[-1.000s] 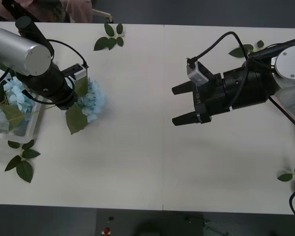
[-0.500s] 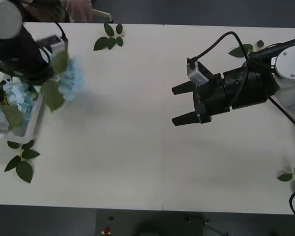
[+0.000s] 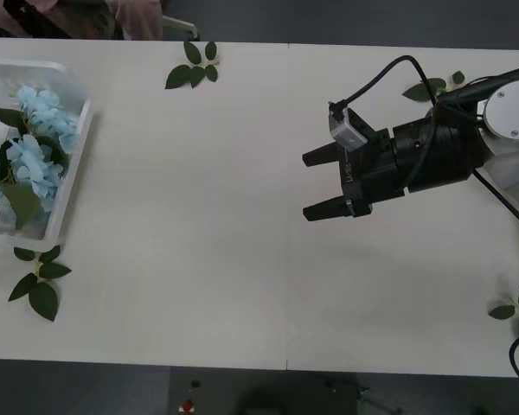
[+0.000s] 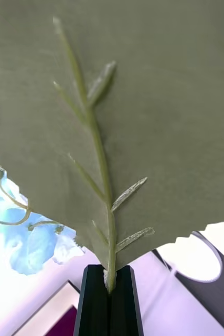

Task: Put the red flowers into the right box and the blue flowers into the left box

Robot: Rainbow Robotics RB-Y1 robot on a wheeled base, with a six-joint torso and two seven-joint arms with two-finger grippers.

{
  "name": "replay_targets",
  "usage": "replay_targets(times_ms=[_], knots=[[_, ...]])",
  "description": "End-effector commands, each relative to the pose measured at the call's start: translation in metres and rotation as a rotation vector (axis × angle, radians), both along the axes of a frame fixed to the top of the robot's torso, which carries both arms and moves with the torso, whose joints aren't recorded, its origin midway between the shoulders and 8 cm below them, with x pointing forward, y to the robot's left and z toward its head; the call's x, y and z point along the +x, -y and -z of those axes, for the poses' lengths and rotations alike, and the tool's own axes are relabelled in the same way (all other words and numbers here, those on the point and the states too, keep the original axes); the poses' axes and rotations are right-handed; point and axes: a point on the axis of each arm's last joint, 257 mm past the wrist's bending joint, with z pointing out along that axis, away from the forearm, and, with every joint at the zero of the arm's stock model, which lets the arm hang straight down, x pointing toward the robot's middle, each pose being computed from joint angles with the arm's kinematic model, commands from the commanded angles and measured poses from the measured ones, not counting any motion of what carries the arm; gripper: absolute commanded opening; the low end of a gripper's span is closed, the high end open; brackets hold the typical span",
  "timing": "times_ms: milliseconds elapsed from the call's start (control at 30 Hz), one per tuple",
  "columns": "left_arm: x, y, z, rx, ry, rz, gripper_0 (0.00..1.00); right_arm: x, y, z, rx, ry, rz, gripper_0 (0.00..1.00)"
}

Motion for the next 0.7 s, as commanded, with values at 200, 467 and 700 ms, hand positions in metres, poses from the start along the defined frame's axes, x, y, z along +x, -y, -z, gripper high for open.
replay_targets(times_ms=[200, 467, 700], knots=[[0.023, 0.028, 0.054, -0.036, -0.043, -0.017, 0.00, 0.002, -0.011, -0.017, 0.014, 0.033, -0.017, 1.00], [0.024, 0.014, 0.056, -0.032, -0.024, -0.030, 0.10, 0.002, -0.011, -0.017, 0.014, 0.033, -0.017, 1.00], [0.022, 0.004, 0.070, -0.052, -0.029, -0.037, 0.63, 0.002, -0.011, -0.017, 0.014, 0.033, -0.017, 1.00]])
